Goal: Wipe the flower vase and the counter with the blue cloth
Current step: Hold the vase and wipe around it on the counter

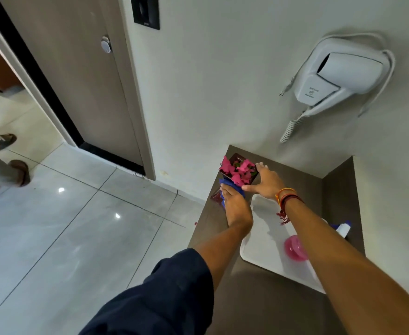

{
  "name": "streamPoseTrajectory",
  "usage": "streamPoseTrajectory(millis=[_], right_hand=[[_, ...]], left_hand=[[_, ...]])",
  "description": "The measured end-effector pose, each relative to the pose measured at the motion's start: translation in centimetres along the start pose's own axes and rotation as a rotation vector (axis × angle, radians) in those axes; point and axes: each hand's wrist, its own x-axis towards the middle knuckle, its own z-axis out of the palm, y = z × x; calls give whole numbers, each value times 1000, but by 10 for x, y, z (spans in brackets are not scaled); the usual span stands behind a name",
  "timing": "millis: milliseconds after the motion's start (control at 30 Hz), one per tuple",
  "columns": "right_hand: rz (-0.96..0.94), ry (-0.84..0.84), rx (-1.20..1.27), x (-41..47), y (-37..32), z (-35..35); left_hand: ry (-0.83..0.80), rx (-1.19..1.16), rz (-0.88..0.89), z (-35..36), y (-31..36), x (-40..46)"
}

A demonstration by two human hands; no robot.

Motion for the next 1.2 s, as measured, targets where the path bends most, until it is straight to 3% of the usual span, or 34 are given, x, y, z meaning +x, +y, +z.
streamPoseTrajectory(millis=[567, 633, 800, 867, 1000, 1200], right_hand=[[21, -1, 15, -4, -5, -3], [28, 1, 7, -4, -5, -3], [38, 1, -14, -5, -7, -2], [43, -2, -16, -6, -7, -3], [39, -8, -21, -3, -8, -3], [37, 12, -64, 3, -10, -5]], left_hand=[[-228, 482, 345, -7, -51, -4], [-242, 388, 237, -11, -57, 1], [75, -126, -379, -32, -48, 12], [123, -159, -345, -33, -40, 16], [18, -114, -118, -10, -22, 23], [67, -2, -149, 23, -31, 27]])
